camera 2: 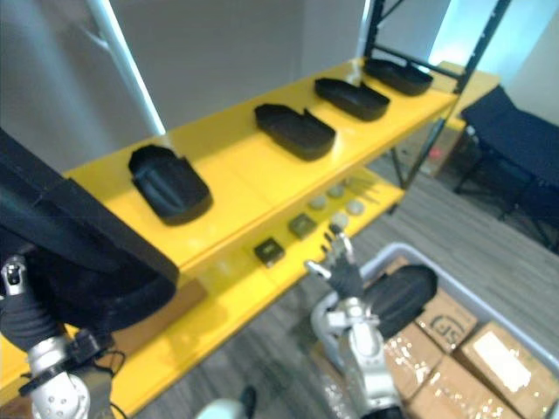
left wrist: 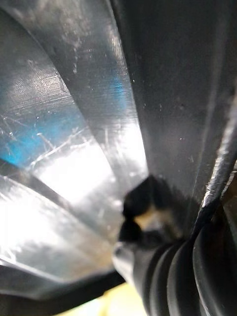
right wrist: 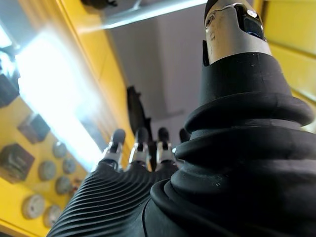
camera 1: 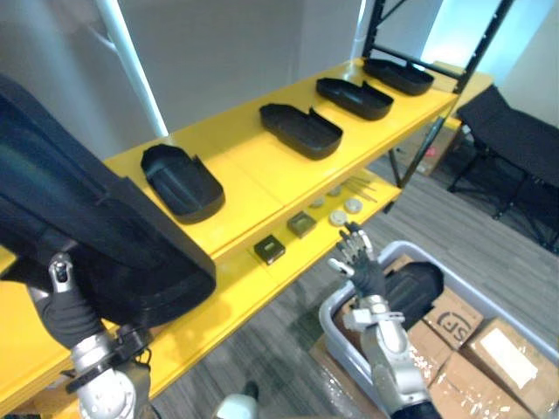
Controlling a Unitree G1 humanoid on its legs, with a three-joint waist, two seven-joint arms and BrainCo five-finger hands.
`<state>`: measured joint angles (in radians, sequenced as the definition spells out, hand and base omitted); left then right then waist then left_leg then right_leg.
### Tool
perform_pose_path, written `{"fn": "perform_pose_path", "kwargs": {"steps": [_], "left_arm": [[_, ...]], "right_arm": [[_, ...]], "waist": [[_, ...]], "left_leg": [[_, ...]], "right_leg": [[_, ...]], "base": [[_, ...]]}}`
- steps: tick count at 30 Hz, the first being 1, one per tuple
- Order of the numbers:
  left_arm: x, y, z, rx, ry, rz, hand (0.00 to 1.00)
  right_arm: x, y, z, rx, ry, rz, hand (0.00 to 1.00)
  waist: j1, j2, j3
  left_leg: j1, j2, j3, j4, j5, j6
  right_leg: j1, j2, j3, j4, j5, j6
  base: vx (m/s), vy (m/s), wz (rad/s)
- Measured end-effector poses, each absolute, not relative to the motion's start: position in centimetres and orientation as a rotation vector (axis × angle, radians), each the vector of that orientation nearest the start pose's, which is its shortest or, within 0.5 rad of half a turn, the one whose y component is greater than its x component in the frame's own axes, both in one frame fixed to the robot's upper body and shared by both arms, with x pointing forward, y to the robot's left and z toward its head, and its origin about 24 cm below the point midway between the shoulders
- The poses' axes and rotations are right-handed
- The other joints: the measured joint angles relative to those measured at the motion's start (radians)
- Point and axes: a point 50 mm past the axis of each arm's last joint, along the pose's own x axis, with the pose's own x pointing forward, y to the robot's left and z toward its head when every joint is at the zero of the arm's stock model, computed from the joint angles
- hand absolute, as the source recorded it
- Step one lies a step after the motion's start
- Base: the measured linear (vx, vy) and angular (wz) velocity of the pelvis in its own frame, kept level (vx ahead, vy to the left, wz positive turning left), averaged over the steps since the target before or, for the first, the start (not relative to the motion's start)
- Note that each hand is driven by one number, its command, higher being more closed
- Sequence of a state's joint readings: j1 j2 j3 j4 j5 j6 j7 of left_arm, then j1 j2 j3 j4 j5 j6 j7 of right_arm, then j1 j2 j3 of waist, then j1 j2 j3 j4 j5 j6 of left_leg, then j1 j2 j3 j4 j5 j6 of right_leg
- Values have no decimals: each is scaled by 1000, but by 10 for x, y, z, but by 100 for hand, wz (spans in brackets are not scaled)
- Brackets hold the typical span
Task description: Walk over and take plastic housings, then place them on the shelf
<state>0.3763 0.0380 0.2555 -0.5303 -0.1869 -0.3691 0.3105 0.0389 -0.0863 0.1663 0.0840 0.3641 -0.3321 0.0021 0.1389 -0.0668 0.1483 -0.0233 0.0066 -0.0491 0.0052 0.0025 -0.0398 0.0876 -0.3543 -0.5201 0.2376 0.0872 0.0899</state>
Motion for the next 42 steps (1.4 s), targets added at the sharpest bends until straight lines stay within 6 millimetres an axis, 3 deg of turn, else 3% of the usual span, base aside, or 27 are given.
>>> {"fn": "perform_pose_path", "kwargs": {"steps": [1, 2, 4, 10, 14, 18, 21, 24, 25, 26, 27, 28, 29, 30, 31, 32, 33, 35, 37, 39, 40, 42], "left_arm": [[152, 238, 128, -52, -587, 588, 100], [159, 239, 132, -52, -614, 570, 100], [170, 239, 136, -58, -637, 557, 100], [176, 225, 132, -100, -620, 500, 100], [179, 218, 131, -107, -615, 473, 100], [185, 216, 121, -78, -564, 481, 100], [184, 220, 103, -72, -453, 518, 100], [174, 225, 91, -65, -383, 524, 100], [170, 226, 85, -55, -343, 522, 100], [166, 227, 80, -49, -311, 521, 100], [166, 227, 80, -50, -311, 515, 100], [165, 229, 81, -48, -313, 515, 100], [165, 229, 81, -45, -312, 518, 100], [167, 228, 82, -43, -318, 505, 100], [168, 227, 82, -45, -321, 498, 100], [171, 224, 84, -48, -332, 465, 100], [172, 222, 84, -47, -330, 439, 100], [177, 217, 86, -45, -338, 393, 100], [181, 210, 85, -52, -332, 350, 100], [178, 210, 82, -45, -315, 347, 100], [175, 211, 79, -39, -301, 347, 100], [174, 211, 79, -34, -296, 339, 100]], "right_arm": [[241, -145, 43, 279, -189, 57, 0], [241, -152, 45, 266, -200, 40, 0], [243, -161, 53, 226, -232, 34, 0], [241, -180, 61, 189, -262, -18, 0], [240, -187, 70, 192, -310, -34, 0], [243, -181, 75, 226, -339, 34, 0], [256, -173, 85, 242, -379, 99, 0], [269, -167, 82, 220, -349, 143, 0], [271, -169, 77, 209, -325, 139, 0], [271, -174, 74, 199, -311, 121, 0], [271, -178, 74, 200, -313, 105, 0], [273, -183, 74, 216, -314, 81, 0], [273, -184, 74, 218, -313, 71, 0], [269, -187, 73, 232, -315, 49, 0], [267, -188, 73, 239, -315, 43, 0], [260, -191, 72, 243, -320, 27, 0], [255, -197, 71, 242, -321, 1, 0], [250, -198, 64, 266, -301, -27, 0], [247, -196, 58, 277, -284, -35, 0], [247, -194, 58, 263, -284, -41, 0], [247, -194, 58, 248, -283, -57, 0], [245, -196, 57, 252, -285, -77, 0]], "waist": [[-22, 10, 6], [-39, 9, 6], [-36, -5, 3], [-44, 35, 24], [-52, 34, 24], [-61, 39, 26], [-58, 74, 49], [-26, 130, 81], [-12, 144, 86], [-14, 143, 80], [-12, 144, 79], [-6, 139, 82], [-7, 136, 83], [-19, 139, 76], [-23, 141, 72], [-37, 156, 60], [-55, 176, 43], [-77, 130, 22], [-79, 102, 15], [-78, 101, 13], [-72, 113, 6], [-73, 120, 3]], "left_leg": [[-13, 8, -27, 0, 7, 5], [-33, 11, -57, 2, 15, 5], [-49, -2, -70, 8, 20, -2], [-38, 18, -73, 2, 34, -25], [-19, 21, -51, -22, 45, -41], [-17, 20, -62, -20, 57, -55], [-53, 21, -118, 69, 55, -58], [-93, 38, -131, 157, 57, -58], [-103, 38, -129, 132, 107, -52], [-122, 45, -47, 113, 113, -1], [-160, 48, 11, 186, 77, 33], [-209, 57, 119, 345, 5, 119], [-211, 64, 176, 410, -27, 129], [-183, 122, 313, 545, -132, 114], [-177, 137, 329, 557, -145, 114], [-165, 191, 379, 571, -180, 99], [-162, 174, 421, 530, -192, 83], [-130, 72, 375, 340, -162, 62], [-76, -15, 333, 147, -79, 66], [-37, -31, 378, 81, -65, 63], [-22, -48, 376, 49, -32, 79], [-17, -63, 358, 17, -6, 85]], "right_leg": [[-17, 13, 55, 20, -32, -12], [-14, 61, 120, -16, -98, -30], [8, 97, 109, -96, -92, -26], [52, 131, 114, -147, -110, 2], [51, 127, 140, -146, -153, 23], [55, 125, 141, -124, -201, 43], [81, 141, 108, -88, -224, 42], [117, 189, 76, -63, -262, 11], [113, 197, 54, -57, -280, -15], [105, 189, -18, -57, -274, -21], [98, 178, -55, -50, -268, -11], [86, 151, -100, -34, -262, -9], [87, 137, -114, -32, -252, -5], [98, 106, -165, -25, -233, 14], [97, 102, -173, -21, -232, 16], [98, 92, -216, 6, -231, 18], [86, 92, -224, 34, -238, 12], [83, 76, -211, -14, -248, 4], [93, 78, -209, -62, -244, -8], [115, 77, -197, -100, -210, -1], [130, 73, -195, -115, -186, 24], [136, 74, -193, -127, -172, 28]], "base": [[74, -54, 71], [54, -83, 79], [32, -125, 40], [-3, -88, 8], [-66, -55, -17], [-113, -65, 5], [-122, -68, 51], [-198, -78, 76], [-285, -58, 121], [-280, -28, 134], [-277, 2, 131], [-153, 6, 92], [-193, 45, 113], [-79, 54, 80], [-110, 122, 109], [-33, 151, 107], [-35, 247, 139], [-13, 242, 121], [-64, 125, 107], [-62, 99, 67], [-34, 97, 41], [-22, 61, 39]]}}
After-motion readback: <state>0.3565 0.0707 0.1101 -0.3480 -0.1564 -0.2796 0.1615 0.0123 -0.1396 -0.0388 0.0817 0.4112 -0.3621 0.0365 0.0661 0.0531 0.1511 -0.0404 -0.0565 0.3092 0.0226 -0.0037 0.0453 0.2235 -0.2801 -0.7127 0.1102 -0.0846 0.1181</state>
